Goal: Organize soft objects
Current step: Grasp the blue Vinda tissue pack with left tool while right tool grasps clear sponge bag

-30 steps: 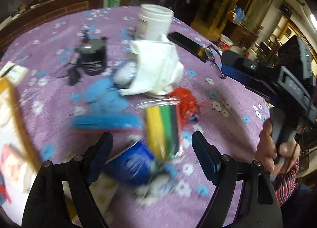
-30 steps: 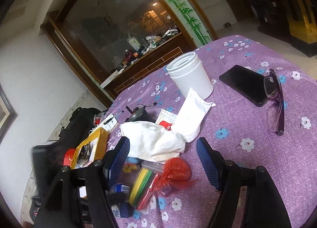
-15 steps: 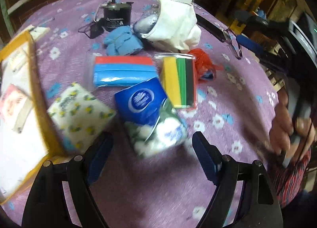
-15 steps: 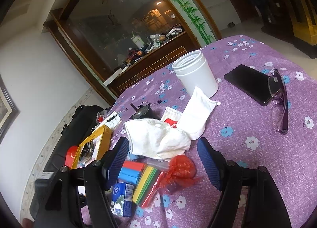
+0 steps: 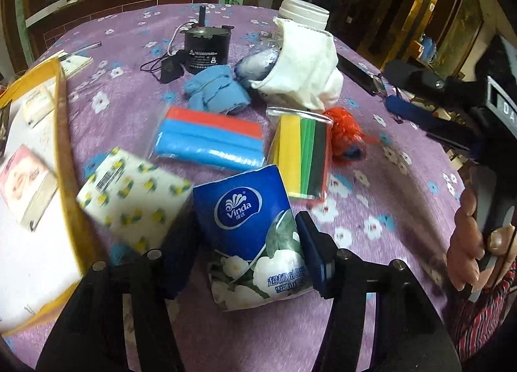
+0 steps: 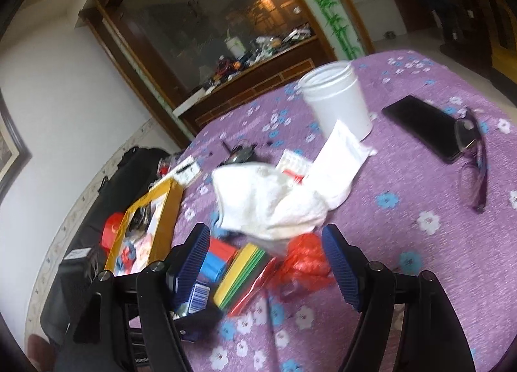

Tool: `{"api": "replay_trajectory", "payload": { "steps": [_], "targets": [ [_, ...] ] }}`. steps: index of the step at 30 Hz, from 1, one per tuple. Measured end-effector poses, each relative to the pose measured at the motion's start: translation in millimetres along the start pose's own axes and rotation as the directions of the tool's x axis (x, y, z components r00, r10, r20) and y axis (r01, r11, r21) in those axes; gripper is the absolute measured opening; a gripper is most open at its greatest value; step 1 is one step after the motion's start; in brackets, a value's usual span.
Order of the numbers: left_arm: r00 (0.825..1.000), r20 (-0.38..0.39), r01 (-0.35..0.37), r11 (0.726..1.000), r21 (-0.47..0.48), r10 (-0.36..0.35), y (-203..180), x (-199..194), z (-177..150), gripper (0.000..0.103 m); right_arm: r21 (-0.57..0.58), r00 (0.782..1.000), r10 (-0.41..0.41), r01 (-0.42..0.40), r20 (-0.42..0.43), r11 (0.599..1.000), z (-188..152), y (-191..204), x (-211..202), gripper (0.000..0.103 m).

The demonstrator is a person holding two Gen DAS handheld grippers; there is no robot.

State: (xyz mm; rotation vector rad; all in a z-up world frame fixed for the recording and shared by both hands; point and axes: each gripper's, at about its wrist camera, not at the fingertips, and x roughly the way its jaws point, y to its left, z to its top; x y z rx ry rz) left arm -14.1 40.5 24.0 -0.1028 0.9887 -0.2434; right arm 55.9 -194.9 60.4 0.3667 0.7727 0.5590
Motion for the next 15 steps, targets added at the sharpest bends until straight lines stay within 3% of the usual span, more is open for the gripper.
{"api": "replay_trajectory", "payload": {
  "steps": [5, 10, 15],
  "targets": [
    [1.0, 0.026, -0.002, 0.999, 0.035, 0.002, -3, -12, -11, 0.056, 0.008, 0.993, 0.038, -0.037, -0.108, 0.999, -19, 26, 12, 0.075],
    [0.999, 0.03, 0.021, 0.999, 0.036, -0.022, 3, -13, -20, 0.053, 0.02, 0.968, -0.089, 0.096, -0.233, 0.995, -32, 43, 44, 0.073],
    [0.998, 0.042, 0.048, 0.999, 0.014, -0.048, 13, -17, -23, 0.053, -0.062, 0.919, -0.266, 0.259, -0.293, 0.964, -30, 55, 81, 0.074]
  ]
}}
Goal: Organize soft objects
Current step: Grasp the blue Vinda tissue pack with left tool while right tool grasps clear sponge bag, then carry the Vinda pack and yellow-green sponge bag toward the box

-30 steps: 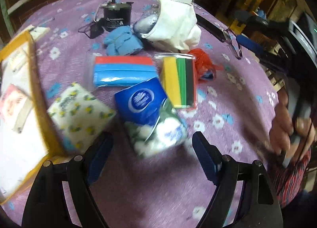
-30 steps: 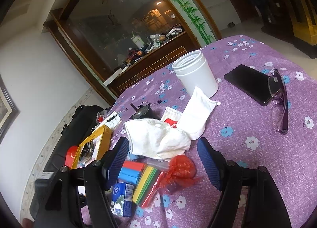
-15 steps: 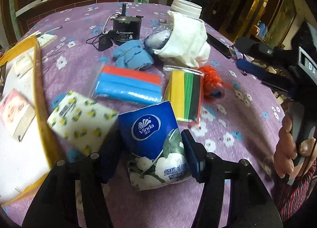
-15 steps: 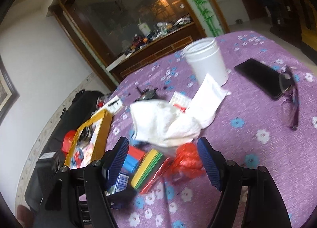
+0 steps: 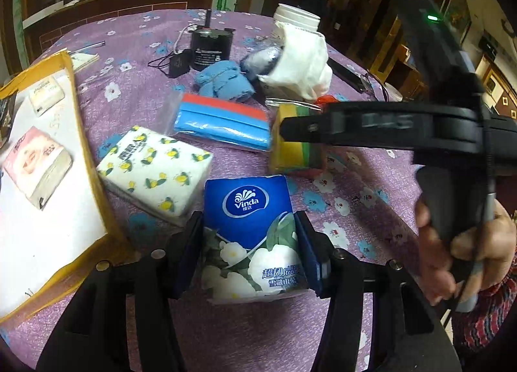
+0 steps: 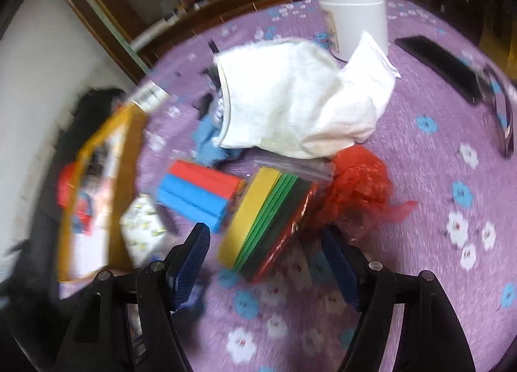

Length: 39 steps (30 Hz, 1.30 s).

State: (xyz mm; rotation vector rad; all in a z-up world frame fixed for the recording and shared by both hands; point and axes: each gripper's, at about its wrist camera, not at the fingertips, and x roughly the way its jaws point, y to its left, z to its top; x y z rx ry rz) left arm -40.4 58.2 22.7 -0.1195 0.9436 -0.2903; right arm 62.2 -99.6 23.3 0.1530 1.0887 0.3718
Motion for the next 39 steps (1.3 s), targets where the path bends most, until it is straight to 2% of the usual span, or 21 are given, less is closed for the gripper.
{"api": "replay_trajectory", "payload": {
  "steps": [3, 4, 5, 8, 9, 16, 24, 31, 39],
  "targets": [
    [1.0, -0.003, 0.003, 1.0, -0.003, -0.003, 3, 1, -4, 0.053, -0.071, 0.996, -0.087, 0.085, -0.023, 0.994, 4, 17, 21, 0.07],
    [1.0, 0.0, 0.002, 1.0, -0.002, -0.002, 3, 1, -5, 0.053, -0.094, 0.993, -0.114, 0.114, 0.004, 0.989, 3, 21, 23, 0.064],
    [1.0, 0.002, -0.003, 1.0, 0.001, 0.003, 2, 1, -5, 0.053, -0.105, 0.993, -0.121, 0.122, 0.01, 0.987, 4, 23, 22, 0.047],
    [1.0, -0.003, -0.017, 1.0, 0.004, 0.017, 0, 2, -4, 0.053, -0.111, 0.995, -0.102, 0.103, 0.013, 0.988, 1, 19, 16, 0.032],
    [1.0, -0.007, -0.026, 1.0, 0.01, 0.027, -2, 3, -3, 0.053, -0.115, 0.996, -0.084, 0.085, 0.013, 0.99, -2, 17, 11, 0.03],
    [0.995, -0.01, -0.097, 0.994, 0.056, 0.098, -10, 11, 2, 0.051, -0.1, 0.996, 0.038, -0.03, 0.084, 0.995, -27, -17, -52, 0.028],
    [0.997, -0.005, -0.079, 0.997, -0.006, 0.079, -8, 5, 1, 0.051, -0.037, 0.984, 0.075, -0.07, 0.16, 0.997, -51, -52, -94, 0.028],
    [0.998, 0.012, -0.058, 0.998, -0.012, 0.058, -17, -8, -7, 0.051, -0.047, 0.979, 0.113, -0.106, 0.172, 0.993, -61, -55, -105, 0.028],
    [0.998, 0.045, -0.053, 0.998, 0.025, 0.052, -27, -18, -5, 0.051, -0.073, 0.979, 0.126, -0.115, 0.163, 0.991, -63, -43, -92, 0.029]
  ]
}}
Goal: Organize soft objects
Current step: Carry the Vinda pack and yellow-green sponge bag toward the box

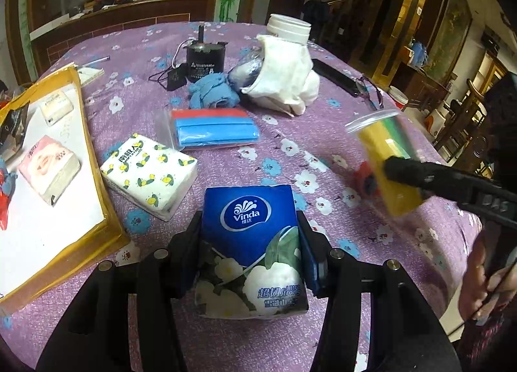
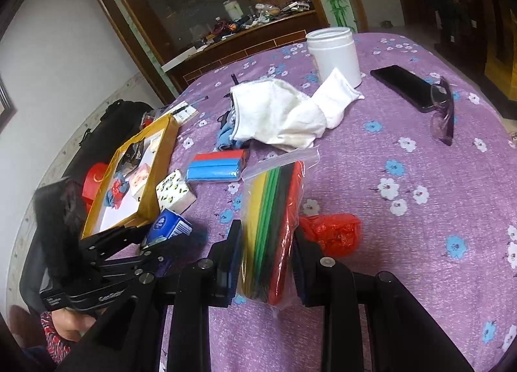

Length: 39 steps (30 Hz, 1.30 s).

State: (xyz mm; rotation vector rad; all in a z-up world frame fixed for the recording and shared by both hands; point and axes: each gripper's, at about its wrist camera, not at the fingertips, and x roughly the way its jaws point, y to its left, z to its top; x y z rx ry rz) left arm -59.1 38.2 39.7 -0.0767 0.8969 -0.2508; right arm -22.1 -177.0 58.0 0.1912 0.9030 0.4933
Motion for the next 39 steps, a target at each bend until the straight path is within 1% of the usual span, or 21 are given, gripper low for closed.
{"api": "replay_trajectory", "payload": {
  "steps": [7, 13, 16, 21, 25, 31, 35, 39],
  "targets": [
    [0.999, 0.041, 0.007, 1.0, -0.012, -0.006, 8, -21, 0, 0.051, -0.021, 0.999, 0.032, -0.032, -0.043, 0.999, -1, 18, 22, 0.029],
    [0.995, 0.096, -0.002, 1.0, -0.03, 0.005, 21, -46, 9, 0.051, -0.055, 0.997, 0.069, -0.071, -0.041, 0.996, 5, 42, 24, 0.029],
    [0.992, 0.127, -0.007, 0.998, -0.058, 0.015, 34, -58, 12, 0.051, -0.068, 0.995, 0.083, -0.086, -0.046, 0.994, 7, 53, 24, 0.029],
    [0.984, 0.162, -0.058, 0.991, -0.12, 0.077, 69, -75, 14, 0.051, -0.107, 0.991, 0.117, -0.122, -0.059, 0.987, 15, 77, 28, 0.029],
    [0.973, 0.18, -0.107, 0.973, -0.204, 0.145, 111, -86, 12, 0.051, -0.148, 0.984, 0.161, -0.172, -0.083, 0.974, 24, 105, 39, 0.028],
    [0.964, 0.157, -0.151, 0.93, -0.335, 0.213, 169, -86, -2, 0.051, -0.242, 0.969, 0.208, -0.234, -0.13, 0.942, 28, 162, 66, 0.028],
    [0.965, 0.117, -0.175, 0.911, -0.374, 0.233, 192, -76, -9, 0.051, -0.256, 0.956, 0.237, -0.276, -0.171, 0.927, 34, 190, 90, 0.029],
    [0.967, 0.08, -0.193, 0.904, -0.382, 0.24, 204, -68, -19, 0.051, -0.273, 0.945, 0.242, -0.298, -0.22, 0.915, 33, 214, 120, 0.029]
  ]
}}
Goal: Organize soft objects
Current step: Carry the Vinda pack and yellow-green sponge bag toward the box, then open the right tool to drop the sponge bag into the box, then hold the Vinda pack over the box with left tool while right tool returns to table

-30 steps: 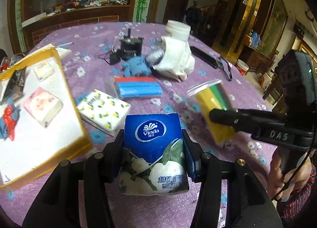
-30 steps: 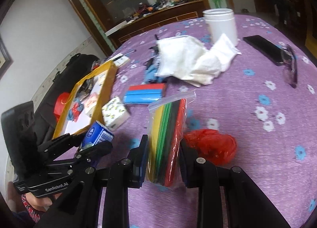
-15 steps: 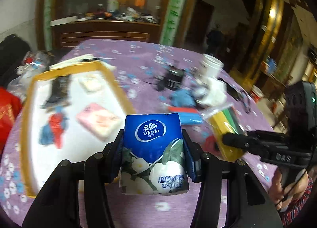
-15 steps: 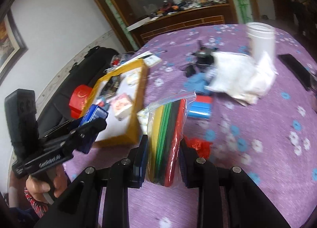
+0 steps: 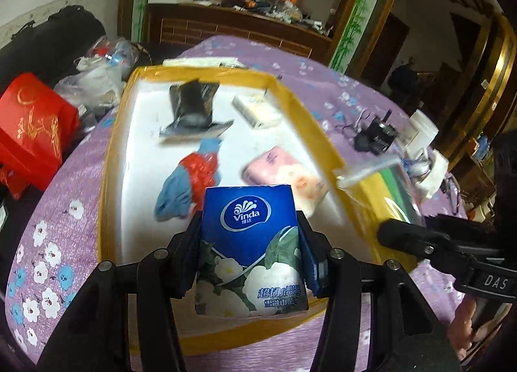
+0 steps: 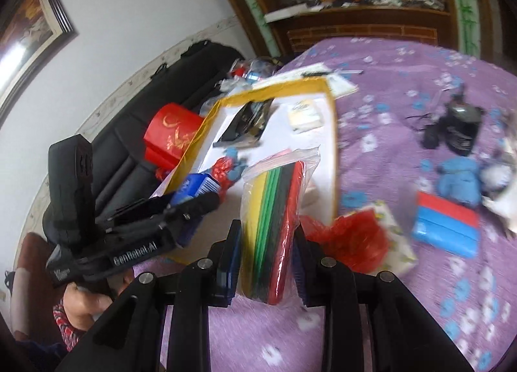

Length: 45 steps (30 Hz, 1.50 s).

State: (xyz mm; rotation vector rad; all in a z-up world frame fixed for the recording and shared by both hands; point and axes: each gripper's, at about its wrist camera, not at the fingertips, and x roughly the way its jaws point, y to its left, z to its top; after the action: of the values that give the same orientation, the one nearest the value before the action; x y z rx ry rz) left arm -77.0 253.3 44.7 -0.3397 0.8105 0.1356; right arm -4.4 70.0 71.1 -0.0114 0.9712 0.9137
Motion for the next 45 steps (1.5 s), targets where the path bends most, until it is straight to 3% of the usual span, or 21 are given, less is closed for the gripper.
{"api": "replay_trajectory", "payload": {
  "steps": [7, 16, 22, 23, 27, 30, 38, 45],
  "targets": [
    [1.0, -0.014, -0.025, 0.999, -0.031, 0.025, 21, 8, 0, 0.051, -0.008, 0.998, 0.038, -0.038, -0.045, 0.999, 4, 9, 36, 0.029],
    [0.999, -0.011, -0.054, 0.998, -0.017, 0.054, 20, 12, 1, 0.051, 0.005, 0.996, 0.044, -0.043, -0.079, 0.999, -6, -1, 44, 0.032],
    [0.999, -0.022, -0.045, 0.999, -0.009, 0.045, 15, 15, 1, 0.051, -0.006, 1.0, 0.013, -0.013, -0.025, 1.0, -8, -4, 26, 0.041],
    [0.999, -0.026, -0.044, 0.999, -0.007, 0.043, 14, 16, 0, 0.051, -0.016, 1.0, 0.01, -0.01, -0.008, 1.0, -8, -4, 22, 0.046],
    [0.999, -0.03, -0.044, 0.999, -0.005, 0.044, 11, 16, -1, 0.051, -0.055, 0.992, -0.061, 0.067, 0.108, 0.996, -9, 1, -4, 0.08],
    [0.999, -0.019, -0.044, 0.999, -0.002, 0.044, 10, 11, 0, 0.051, -0.018, 0.981, -0.116, 0.12, 0.159, 0.993, -8, -11, -21, 0.082],
    [0.999, 0.008, -0.036, 0.999, 0.01, 0.036, 2, -4, 3, 0.051, 0.131, 0.972, -0.084, 0.056, 0.218, 0.99, -4, -57, -56, 0.082],
    [1.0, 0.012, -0.022, 0.999, 0.03, 0.022, -17, -12, 6, 0.052, 0.197, 0.961, -0.113, 0.064, 0.251, 0.978, -8, -88, -80, 0.082]
  ]
}}
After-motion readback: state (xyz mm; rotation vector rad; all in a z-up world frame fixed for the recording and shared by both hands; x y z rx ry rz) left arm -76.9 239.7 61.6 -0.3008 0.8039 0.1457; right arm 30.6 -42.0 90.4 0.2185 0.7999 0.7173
